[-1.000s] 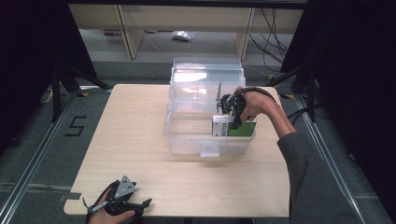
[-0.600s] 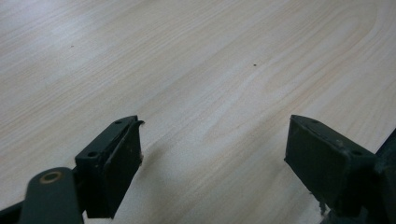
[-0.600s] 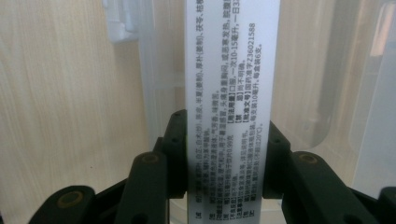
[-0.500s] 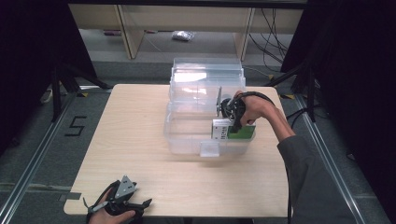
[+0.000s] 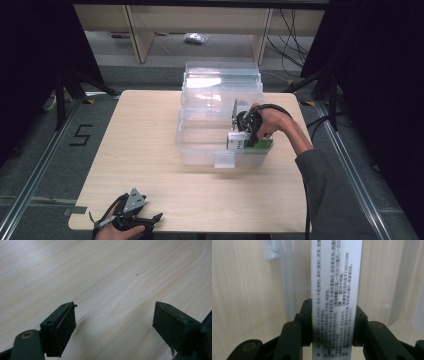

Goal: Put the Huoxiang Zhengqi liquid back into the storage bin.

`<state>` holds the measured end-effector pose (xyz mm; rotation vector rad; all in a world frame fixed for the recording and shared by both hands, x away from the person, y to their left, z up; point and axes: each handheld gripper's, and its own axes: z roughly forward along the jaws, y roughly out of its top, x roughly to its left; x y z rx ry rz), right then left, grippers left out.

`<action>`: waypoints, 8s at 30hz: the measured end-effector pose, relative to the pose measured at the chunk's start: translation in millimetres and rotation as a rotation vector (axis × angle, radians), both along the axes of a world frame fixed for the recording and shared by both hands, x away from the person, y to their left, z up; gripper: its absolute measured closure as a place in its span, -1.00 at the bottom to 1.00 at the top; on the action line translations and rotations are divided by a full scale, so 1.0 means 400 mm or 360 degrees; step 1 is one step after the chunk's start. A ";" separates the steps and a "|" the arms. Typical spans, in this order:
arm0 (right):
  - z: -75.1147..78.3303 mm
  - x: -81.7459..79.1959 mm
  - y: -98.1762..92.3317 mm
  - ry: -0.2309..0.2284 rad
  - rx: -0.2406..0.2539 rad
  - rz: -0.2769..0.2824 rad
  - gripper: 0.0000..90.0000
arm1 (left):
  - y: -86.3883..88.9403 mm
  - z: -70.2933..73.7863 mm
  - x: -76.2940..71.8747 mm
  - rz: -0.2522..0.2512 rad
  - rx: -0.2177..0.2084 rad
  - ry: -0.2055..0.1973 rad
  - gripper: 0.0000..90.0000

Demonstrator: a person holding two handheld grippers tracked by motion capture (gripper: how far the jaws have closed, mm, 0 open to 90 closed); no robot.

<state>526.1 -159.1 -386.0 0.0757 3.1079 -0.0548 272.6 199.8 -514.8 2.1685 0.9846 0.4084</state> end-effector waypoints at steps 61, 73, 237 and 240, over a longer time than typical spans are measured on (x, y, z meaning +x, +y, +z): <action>0.096 -0.123 -0.131 -0.0256 0.0739 -0.0850 -0.25 | 0.000 0.002 0.001 0.0012 0.0013 0.0000 -0.60; 0.080 -0.175 -0.161 -0.0394 0.0905 -0.0930 -0.38 | 0.000 0.001 0.002 0.0011 0.0016 0.0000 -0.60; -0.257 -0.621 -0.302 -0.0377 0.1370 -0.1344 -0.63 | 0.002 0.005 -0.001 0.0027 0.0013 -0.0017 -0.60; -0.258 -0.620 -0.303 -0.0376 0.1365 -0.1344 -0.63 | 0.001 0.005 -0.002 0.0017 -0.0003 -0.0009 -0.60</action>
